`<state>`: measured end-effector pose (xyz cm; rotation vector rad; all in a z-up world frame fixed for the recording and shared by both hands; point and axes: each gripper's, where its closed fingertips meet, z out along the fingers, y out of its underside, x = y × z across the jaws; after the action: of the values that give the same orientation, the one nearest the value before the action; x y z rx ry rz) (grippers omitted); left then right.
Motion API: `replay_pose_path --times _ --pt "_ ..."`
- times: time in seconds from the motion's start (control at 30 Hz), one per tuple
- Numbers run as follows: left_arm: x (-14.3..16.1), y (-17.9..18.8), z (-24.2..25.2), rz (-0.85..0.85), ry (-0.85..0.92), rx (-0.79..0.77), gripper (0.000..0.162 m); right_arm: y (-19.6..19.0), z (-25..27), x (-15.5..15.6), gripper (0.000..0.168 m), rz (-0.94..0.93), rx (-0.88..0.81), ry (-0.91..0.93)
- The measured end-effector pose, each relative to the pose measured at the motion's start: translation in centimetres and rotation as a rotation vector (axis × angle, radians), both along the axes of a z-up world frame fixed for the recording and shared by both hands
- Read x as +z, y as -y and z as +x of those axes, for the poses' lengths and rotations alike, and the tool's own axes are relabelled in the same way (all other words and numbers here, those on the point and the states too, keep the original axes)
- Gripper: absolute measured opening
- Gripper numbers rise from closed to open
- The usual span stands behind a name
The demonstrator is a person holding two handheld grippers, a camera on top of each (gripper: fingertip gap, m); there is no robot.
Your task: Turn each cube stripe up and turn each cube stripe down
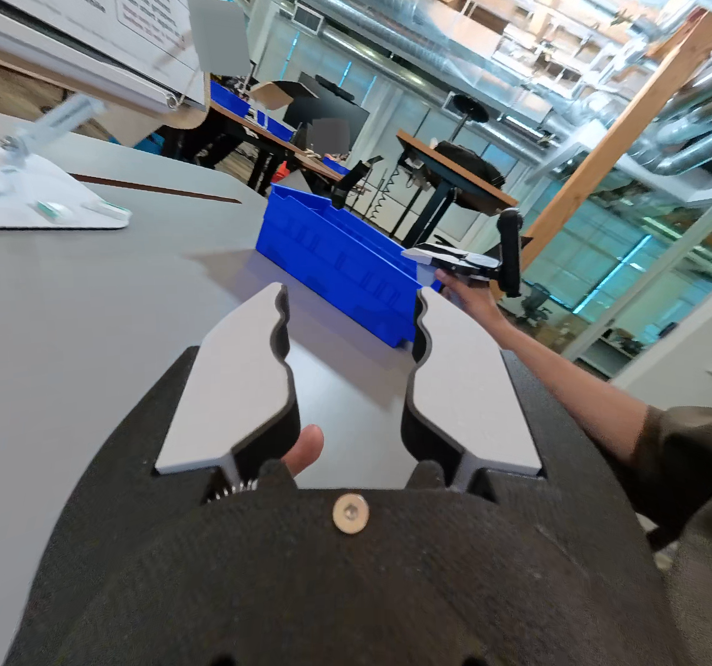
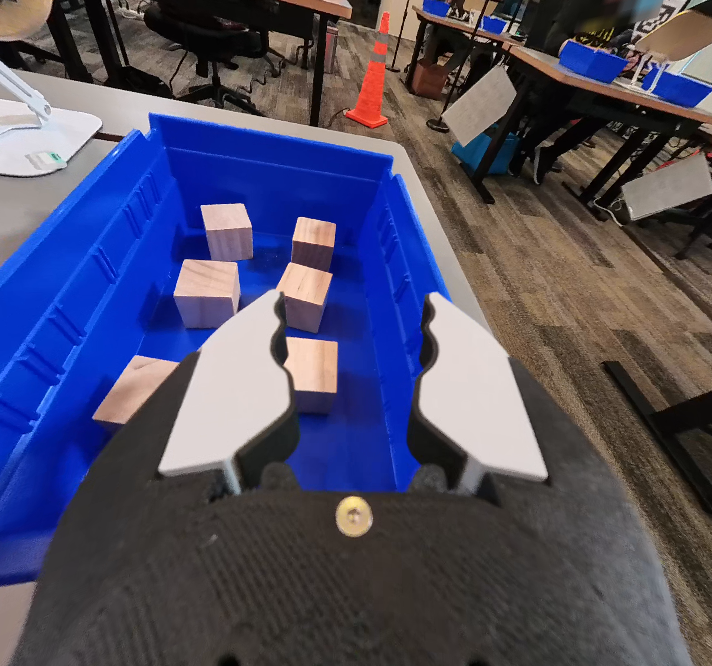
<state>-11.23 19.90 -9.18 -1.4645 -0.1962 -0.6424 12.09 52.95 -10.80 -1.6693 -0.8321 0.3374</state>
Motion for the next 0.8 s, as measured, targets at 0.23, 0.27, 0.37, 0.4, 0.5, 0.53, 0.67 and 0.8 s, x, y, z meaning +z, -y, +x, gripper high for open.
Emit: replay_pose_path --times 0.23,0.27,0.37,0.4,0.5,0.53,0.67,0.8 --pt "-1.5 -0.6 0.3 -0.106 -0.217 0.077 0.066 0.0 2.3 4.0 0.066 0.083 -0.072 -0.173" --pt "-1.8 -0.8 0.5 -0.123 -0.251 0.087 0.068 -0.2 2.9 4.5 0.067 0.098 -0.093 -0.193" --pt "-2.2 -1.1 1.1 -0.151 -0.351 0.103 0.074 -1.4 4.9 4.4 0.072 0.079 -0.15 -0.215" --pt "-2.4 -1.2 1.1 -0.164 -0.382 0.118 0.077 -2.0 5.6 3.8 0.074 0.051 -0.165 -0.214" --pt "-2.7 -1.3 0.1 -0.201 -0.446 0.217 0.096 -3.4 7.0 1.4 0.076 -0.08 -0.159 -0.245" --pt "-2.6 -1.3 -0.8 -0.216 -0.46 0.278 0.103 -3.6 7.0 0.6 0.077 -0.135 -0.134 -0.274" --pt "-1.6 -0.7 -3.2 -0.21 -0.47 0.436 0.106 -3.4 6.2 -0.6 0.08 -0.274 -0.053 -0.358" --pt "-1.0 -0.4 -2.9 -0.204 -0.421 0.394 0.103 -3.5 5.9 -2.1 0.079 -0.297 -0.05 -0.305"
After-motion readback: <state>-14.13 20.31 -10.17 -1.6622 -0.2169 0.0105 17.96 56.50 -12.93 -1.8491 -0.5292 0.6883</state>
